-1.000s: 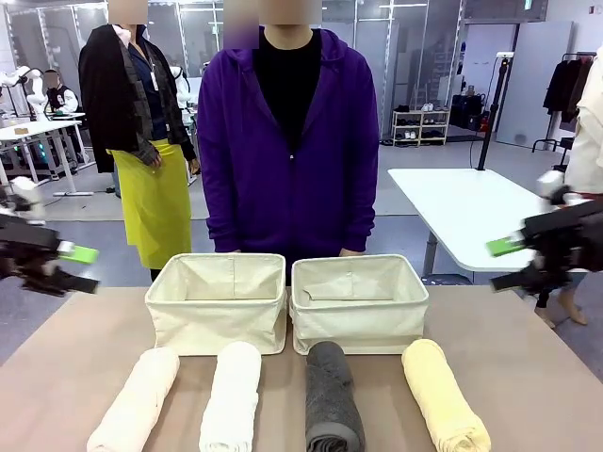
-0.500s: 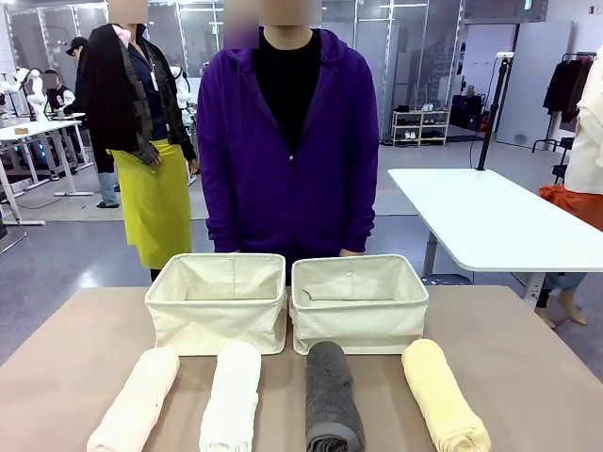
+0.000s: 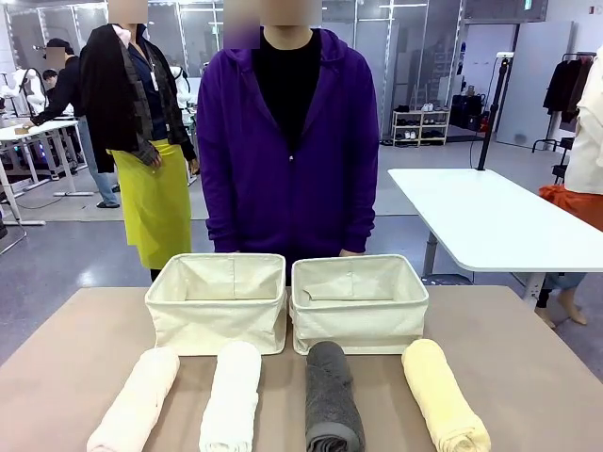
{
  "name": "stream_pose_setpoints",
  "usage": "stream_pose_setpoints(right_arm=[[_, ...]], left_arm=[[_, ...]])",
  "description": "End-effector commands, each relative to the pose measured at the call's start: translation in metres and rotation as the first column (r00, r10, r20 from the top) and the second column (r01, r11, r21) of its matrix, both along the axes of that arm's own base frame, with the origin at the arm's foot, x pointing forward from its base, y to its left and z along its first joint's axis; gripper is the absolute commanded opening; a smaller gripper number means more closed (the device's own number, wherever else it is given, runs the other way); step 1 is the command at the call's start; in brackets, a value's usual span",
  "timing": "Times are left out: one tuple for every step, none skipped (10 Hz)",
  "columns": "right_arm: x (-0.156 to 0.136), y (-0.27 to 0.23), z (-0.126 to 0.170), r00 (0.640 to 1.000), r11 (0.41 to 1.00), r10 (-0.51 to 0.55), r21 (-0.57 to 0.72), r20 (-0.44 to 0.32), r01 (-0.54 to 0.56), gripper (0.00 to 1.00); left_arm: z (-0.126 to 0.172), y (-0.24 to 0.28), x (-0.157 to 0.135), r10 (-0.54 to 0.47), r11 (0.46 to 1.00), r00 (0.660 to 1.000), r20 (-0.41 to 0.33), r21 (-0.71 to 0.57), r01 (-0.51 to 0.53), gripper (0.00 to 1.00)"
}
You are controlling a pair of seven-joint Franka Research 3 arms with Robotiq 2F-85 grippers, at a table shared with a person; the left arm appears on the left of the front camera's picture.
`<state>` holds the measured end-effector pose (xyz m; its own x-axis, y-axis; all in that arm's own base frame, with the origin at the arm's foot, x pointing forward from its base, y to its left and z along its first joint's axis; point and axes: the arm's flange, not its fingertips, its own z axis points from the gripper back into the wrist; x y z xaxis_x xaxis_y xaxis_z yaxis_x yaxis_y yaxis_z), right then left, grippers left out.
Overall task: Divide the towels into two baskets.
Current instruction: Pick up one hotel-folded towel and place it in the Fabric basket indicated by the person.
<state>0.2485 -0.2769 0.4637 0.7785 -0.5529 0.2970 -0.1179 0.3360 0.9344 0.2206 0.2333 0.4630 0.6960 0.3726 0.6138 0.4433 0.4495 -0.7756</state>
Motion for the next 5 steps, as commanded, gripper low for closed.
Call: stream_pose_setpoints(right_arm=[[-0.0046,-0.0043,-0.0024,1.000,1.000,-0.017,0.017,-0.007,0.017,1.00],[-0.0046,-0.0043,-0.0024,1.000,1.000,-0.017,0.017,-0.007,0.017,1.00],[-0.0046,-0.0043,-0.0024,1.000,1.000,-0.017,0.017,-0.007,0.017,1.00],[-0.0046,-0.0043,-0.0024,1.000,1.000,-0.017,0.017,-0.007,0.017,1.00],[-0.0046,-0.0043,-0.0024,1.000,1.000,-0.017,0.017,-0.007,0.017,1.00]], left_arm=[[-0.0009,0.0013,-0.0025,-0.010,1.000,1.000,0.001,-0.002,0.010,1.00],[-0.0009,0.0013,-0.0025,-0.010,1.000,1.000,0.001,-0.002,0.010,1.00],[-0.0009,0.0013,-0.0025,-0.010,1.000,1.000,0.001,-0.002,0.010,1.00],[-0.0009,0.0013,-0.0025,-0.010,1.000,1.000,0.001,-0.002,0.010,1.00],[-0.0009,0.0013,-0.0025,-0.010,1.000,1.000,0.001,-0.002,0.010,1.00]])
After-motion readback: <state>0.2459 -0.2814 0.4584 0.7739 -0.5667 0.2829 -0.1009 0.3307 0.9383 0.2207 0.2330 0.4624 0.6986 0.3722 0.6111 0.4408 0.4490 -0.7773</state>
